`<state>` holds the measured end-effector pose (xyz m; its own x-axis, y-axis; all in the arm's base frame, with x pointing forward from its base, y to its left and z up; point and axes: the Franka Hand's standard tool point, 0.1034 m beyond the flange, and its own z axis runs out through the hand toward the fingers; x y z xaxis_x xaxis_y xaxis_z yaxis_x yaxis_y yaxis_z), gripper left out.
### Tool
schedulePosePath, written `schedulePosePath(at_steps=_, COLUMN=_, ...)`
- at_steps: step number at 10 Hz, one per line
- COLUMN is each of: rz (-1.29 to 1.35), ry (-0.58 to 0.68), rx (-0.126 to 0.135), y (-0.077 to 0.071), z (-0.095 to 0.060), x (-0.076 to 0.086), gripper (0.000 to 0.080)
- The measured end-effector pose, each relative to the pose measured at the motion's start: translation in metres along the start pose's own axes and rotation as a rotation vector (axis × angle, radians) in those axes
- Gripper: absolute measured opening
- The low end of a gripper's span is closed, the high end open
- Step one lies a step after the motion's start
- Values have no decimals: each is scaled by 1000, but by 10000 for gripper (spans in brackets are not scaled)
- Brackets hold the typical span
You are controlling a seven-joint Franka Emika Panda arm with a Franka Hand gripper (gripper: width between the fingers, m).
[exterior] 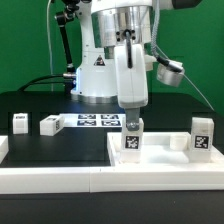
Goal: Assemble square table
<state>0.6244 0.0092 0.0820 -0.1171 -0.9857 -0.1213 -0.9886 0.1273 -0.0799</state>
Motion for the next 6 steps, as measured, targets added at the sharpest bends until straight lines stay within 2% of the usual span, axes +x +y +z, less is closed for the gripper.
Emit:
schedulePosePath(at_steps=1, rz=-13, ry=0, rx=-1, y=0, z=0, x=0, gripper=390)
schedulePosePath(at_steps=2, rz=-25, ry=1, rx=-2, y=0, z=0, x=0, gripper=526)
schedulePosePath(at_steps=3, rz=-111, ry=-4, rx=-24, y=3, z=1, x=-1, gripper=526)
schedulePosePath(at_steps=4, rz=-141, ry=-7, rx=-32, y=3, z=1, x=-2, gripper=627)
schedulePosePath(at_steps=5, rz=-245, ry=-8, rx=-32, y=2, z=1, x=-2, gripper=643)
schedulePosePath(at_steps=6, rz=-304, ry=-5, rx=-21, y=1, z=1, x=0, gripper=643)
